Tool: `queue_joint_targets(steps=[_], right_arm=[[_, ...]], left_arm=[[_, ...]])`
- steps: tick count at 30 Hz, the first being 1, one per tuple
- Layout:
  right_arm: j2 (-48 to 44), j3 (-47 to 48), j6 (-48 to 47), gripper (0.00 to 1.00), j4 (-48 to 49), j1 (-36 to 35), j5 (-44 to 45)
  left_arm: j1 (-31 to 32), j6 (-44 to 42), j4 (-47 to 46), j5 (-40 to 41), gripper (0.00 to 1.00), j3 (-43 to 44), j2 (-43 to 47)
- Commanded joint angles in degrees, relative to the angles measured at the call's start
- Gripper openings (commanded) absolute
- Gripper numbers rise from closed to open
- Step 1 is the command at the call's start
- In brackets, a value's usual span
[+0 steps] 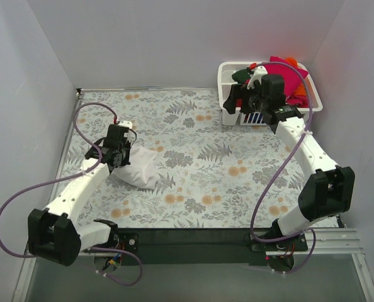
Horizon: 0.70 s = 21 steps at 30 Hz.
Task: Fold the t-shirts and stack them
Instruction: Neatly place the folded tshirt to the corner
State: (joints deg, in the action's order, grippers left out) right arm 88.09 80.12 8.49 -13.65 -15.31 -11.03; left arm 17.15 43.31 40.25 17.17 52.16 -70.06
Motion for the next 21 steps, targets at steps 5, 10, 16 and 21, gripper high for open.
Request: queue_joint_targets(steps=[5, 10, 16, 21], right_arm=[[-1.96, -0.31, -0.58, 0.8, 4.51, 1.6, -6.63], [-2.22, -0.75, -0.23, 0.8, 5.47, 1.78, -9.53], [-3.54, -2.24, 0.03, 0.8, 6.18, 1.78, -11.82], [-4.95, -3.21, 0.65, 0.8, 7.06, 1.78, -13.93]], left_arm=[[-7.21, -21.33, -8.52, -0.01, 0.0, -1.98, 12.49], [-13.0, -23.89, -9.39, -5.21, 0.0, -0.92, 14.34], [-16.17, -25.82, -18.01, -7.15, 0.0, -6.37, 9.96], [-22.76, -28.18, -22.93, -8.47, 0.0, -4.35, 4.51]])
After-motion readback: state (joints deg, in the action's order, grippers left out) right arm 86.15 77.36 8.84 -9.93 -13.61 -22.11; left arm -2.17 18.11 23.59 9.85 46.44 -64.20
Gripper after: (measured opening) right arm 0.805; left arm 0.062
